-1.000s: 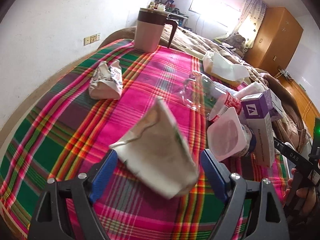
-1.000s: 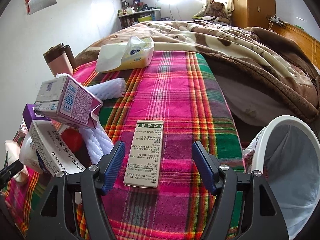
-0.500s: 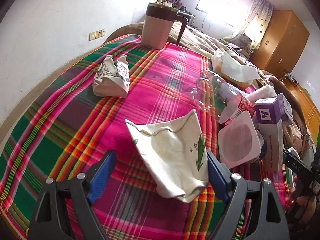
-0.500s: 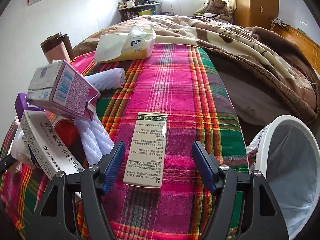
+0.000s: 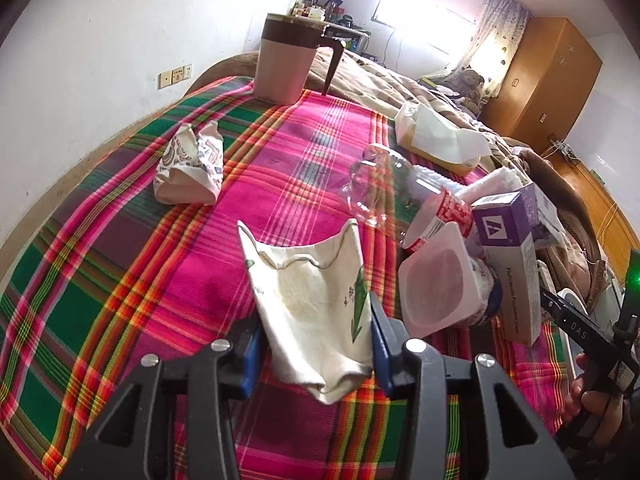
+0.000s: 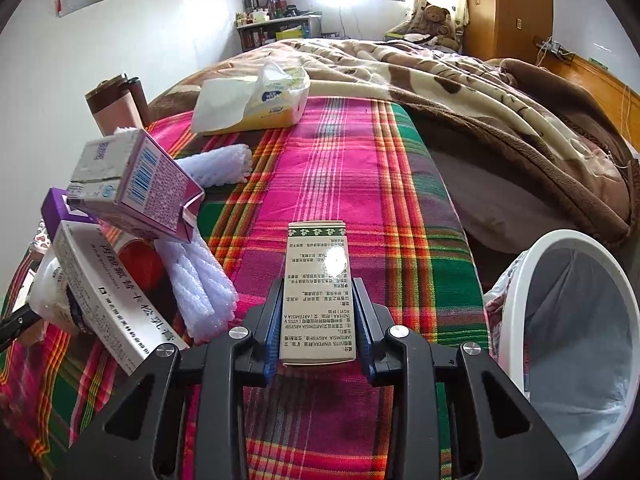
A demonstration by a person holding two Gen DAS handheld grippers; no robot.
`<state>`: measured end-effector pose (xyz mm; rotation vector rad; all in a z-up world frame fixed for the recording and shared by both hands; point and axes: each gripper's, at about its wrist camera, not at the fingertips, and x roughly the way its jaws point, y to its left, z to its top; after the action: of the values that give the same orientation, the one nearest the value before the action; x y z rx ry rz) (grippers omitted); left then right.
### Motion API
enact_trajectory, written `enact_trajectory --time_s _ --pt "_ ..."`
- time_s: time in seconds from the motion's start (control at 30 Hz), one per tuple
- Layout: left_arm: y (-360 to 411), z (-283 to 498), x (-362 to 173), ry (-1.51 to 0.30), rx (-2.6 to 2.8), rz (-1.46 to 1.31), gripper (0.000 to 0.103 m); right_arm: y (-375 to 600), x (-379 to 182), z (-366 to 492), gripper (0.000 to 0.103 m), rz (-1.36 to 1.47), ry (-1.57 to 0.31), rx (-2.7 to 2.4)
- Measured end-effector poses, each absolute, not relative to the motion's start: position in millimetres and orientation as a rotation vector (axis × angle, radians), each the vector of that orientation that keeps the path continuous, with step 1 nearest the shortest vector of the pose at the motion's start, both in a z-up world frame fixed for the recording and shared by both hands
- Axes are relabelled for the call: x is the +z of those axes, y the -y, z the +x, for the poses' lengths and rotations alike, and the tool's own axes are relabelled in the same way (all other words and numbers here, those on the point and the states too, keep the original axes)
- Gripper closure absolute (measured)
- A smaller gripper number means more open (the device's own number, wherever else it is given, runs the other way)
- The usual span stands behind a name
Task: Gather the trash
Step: 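Grasp the crumpled white paper bag with the left tool while the right tool grasps the medicine box, then carry both items over the bin and open both tools to drop them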
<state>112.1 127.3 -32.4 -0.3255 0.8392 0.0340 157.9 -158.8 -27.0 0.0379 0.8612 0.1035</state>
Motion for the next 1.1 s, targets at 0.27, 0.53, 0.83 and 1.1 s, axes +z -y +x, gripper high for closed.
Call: enact_trajectory --time_s 0.27,0.53,0.83,1.1 --pt "-110 103 -9 -0.788 -0.002 -0.295 0.057 164 -16 145 0.071 0.06 -0.816 0.124" --pt "-77 93 21 -0.71 -0.084 -0.25 0.057 180 2 130 0.071 0.089 -0.767 0.123" --pt "-11 99 40 -0.671 -0.228 -0.173 0.057 209 26 108 0.071 0.104 -0.703 0.089" --pt "60 110 45 -0.665 -0.377 -0.11 0.057 249 32 95 0.071 0.125 -0.682 0.01"
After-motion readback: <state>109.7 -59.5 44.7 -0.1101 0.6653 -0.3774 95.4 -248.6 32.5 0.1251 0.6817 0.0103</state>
